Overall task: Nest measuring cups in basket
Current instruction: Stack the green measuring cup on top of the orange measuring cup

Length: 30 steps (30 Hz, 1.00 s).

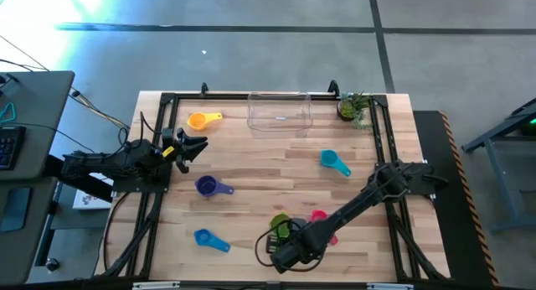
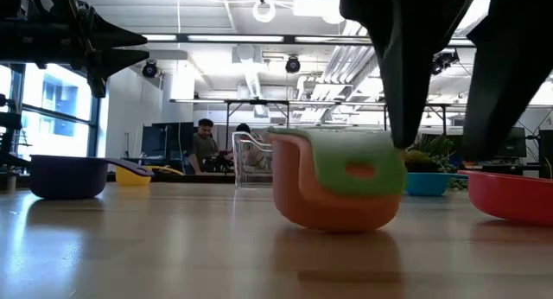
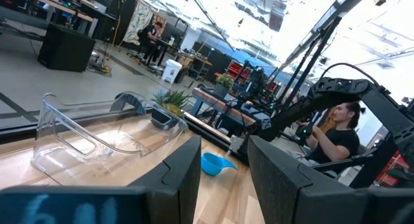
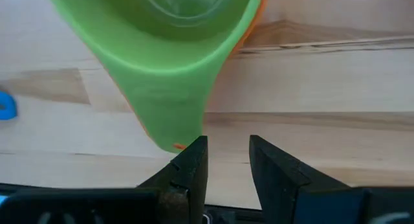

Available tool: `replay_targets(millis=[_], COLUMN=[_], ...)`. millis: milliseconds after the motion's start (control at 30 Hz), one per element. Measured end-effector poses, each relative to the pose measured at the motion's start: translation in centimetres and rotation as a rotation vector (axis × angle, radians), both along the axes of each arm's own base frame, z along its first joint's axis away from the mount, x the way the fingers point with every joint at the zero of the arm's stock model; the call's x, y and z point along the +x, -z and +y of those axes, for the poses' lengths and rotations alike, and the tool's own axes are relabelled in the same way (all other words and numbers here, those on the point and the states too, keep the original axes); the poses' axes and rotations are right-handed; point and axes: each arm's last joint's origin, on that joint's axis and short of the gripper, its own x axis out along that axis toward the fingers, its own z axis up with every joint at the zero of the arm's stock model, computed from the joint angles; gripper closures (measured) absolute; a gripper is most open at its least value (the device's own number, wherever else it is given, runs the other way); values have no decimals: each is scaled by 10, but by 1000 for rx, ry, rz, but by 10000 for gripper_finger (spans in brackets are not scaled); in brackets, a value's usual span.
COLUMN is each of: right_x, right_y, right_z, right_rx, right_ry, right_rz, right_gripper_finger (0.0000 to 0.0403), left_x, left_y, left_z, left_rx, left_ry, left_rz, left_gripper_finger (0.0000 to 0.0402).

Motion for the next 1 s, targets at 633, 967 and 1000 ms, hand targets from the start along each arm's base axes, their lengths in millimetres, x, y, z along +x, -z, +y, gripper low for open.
replay_targets(millis=[633, 967, 1000], right_x=[2, 12, 12], right_y=[0, 0, 0], right_z=[-10, -22, -22], right_rx=[-27, -31, -31], right_ry=[18, 6, 9], right_rz=[26, 7, 7], right_gripper_finger=[297, 297, 297], left_x=[0, 0, 0], left_y=[0, 0, 0], left_z=[0, 0, 0], left_rx=[0, 0, 0], left_ry=[0, 0, 0], left_rz=[0, 0, 0], left_gripper_finger=[284, 284, 284])
